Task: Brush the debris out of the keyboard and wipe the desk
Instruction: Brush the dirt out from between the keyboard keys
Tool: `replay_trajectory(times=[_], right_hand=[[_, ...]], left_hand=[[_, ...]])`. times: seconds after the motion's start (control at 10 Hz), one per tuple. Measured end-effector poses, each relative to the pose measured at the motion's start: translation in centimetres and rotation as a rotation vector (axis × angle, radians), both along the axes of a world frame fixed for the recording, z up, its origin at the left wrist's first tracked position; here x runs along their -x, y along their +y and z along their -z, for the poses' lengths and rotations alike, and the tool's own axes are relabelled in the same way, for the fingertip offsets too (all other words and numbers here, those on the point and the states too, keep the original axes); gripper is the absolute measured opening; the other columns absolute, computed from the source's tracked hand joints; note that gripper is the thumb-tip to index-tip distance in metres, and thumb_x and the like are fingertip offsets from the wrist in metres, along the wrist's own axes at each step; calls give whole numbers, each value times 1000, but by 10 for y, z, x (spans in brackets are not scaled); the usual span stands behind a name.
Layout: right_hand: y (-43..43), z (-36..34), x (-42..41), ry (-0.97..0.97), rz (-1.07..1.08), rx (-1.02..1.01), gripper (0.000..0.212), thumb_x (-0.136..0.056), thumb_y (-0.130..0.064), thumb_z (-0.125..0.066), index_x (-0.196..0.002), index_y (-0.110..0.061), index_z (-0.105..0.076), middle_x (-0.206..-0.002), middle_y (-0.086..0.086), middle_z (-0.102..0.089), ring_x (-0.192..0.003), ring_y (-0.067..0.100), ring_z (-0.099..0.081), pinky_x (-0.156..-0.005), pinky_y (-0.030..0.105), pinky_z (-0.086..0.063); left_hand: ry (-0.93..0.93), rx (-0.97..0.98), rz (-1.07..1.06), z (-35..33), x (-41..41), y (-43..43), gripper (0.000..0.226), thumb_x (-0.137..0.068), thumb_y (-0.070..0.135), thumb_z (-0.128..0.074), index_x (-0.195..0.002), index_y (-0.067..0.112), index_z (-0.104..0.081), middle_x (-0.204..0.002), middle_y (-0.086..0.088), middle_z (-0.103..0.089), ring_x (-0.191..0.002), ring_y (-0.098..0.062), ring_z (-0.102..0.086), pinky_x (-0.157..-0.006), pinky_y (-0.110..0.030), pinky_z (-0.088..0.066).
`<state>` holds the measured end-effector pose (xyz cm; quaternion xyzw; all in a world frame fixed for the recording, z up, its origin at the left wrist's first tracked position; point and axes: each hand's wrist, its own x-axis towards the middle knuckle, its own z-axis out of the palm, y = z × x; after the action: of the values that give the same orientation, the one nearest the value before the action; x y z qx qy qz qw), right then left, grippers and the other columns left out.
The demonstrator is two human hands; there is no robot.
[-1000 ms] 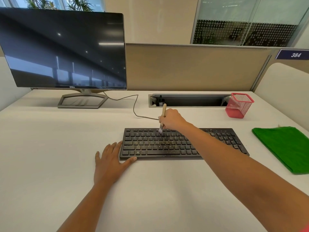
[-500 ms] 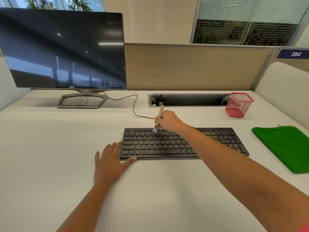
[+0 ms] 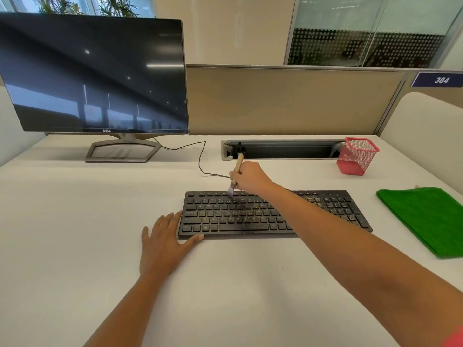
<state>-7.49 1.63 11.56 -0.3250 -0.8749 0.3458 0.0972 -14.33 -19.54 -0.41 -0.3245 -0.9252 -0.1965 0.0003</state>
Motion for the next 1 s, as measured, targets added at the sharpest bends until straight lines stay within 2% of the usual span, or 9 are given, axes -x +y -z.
replay_trajectory(times=[0.1, 0.2, 0.3, 0.4, 0.5, 0.6, 0.7, 0.8, 1.0], right_hand=[[-2, 6, -1, -31, -5, 57, 30, -96, -18, -48, -107, 7, -61, -105, 21, -66, -93, 33, -67, -86, 39, -54], [-3, 4, -1, -182, -60, -47, 24, -95, -15, -46, -102, 4, -60, -100, 18, -64, -87, 27, -63, -61, 25, -48], [-3, -2, -1, -129, -49, -150, 26, -95, -17, -45, -103, 3, -60, -103, 17, -63, -90, 29, -61, -67, 29, -46], [-4, -4, -2, -44, -145, -44, 31, -97, -20, -46, -106, 4, -64, -106, 17, -67, -91, 27, -65, -87, 36, -52], [-5, -6, -9, -168, -271, -81, 34, -97, -24, -47, -105, 5, -63, -82, 8, -61, -67, 12, -54, -64, 22, -45], [2, -8, -15, -265, -255, -173, 30, -98, -22, -46, -104, 4, -60, -78, 6, -54, -68, 17, -52, -59, 21, -39], [11, -11, -20, -326, -182, -263, 26, -96, -17, -44, -107, 2, -57, -87, 10, -53, -76, 22, -53, -61, 27, -41], [18, -13, -20, -269, -96, -272, 24, -95, -15, -46, -106, 1, -59, -89, 11, -55, -78, 24, -56, -64, 29, -44], [15, 1, -11, 0, 34, -20, 30, -96, -21, -49, -106, 4, -63, -103, 19, -67, -92, 31, -67, -86, 37, -54]], left_hand=[[1, -7, 2, 1, 1, 0, 106, -57, 89, -11, -146, 32, -25, -152, 8, -29, -143, -11, -15, -116, -45, -6], [-3, 1, 4, 1, 0, 0, 107, -57, 89, -10, -147, 33, -24, -152, 8, -28, -143, -10, -14, -116, -44, -6], [-3, -2, 3, 1, 1, 0, 107, -57, 89, -10, -147, 33, -24, -152, 9, -29, -143, -10, -14, -116, -44, -6], [5, 5, -1, 3, 2, 1, 106, -57, 90, -11, -146, 33, -25, -151, 9, -30, -143, -10, -15, -116, -45, -7], [5, 10, -3, 3, 2, 1, 106, -57, 89, -10, -146, 33, -25, -152, 9, -29, -143, -9, -15, -116, -45, -7], [10, 15, -4, 2, 2, 1, 107, -57, 89, -9, -146, 32, -24, -152, 9, -28, -143, -10, -14, -116, -44, -6], [3, 13, -7, 0, 1, 0, 109, -56, 89, -9, -147, 31, -24, -153, 8, -27, -144, -10, -14, -116, -43, -6], [-3, 13, -3, 0, 1, 1, 108, -56, 89, -9, -147, 32, -24, -153, 8, -27, -144, -10, -14, -116, -44, -5], [-2, 17, -3, 1, 1, 1, 108, -56, 89, -9, -147, 33, -23, -153, 9, -27, -144, -9, -13, -116, -43, -5]])
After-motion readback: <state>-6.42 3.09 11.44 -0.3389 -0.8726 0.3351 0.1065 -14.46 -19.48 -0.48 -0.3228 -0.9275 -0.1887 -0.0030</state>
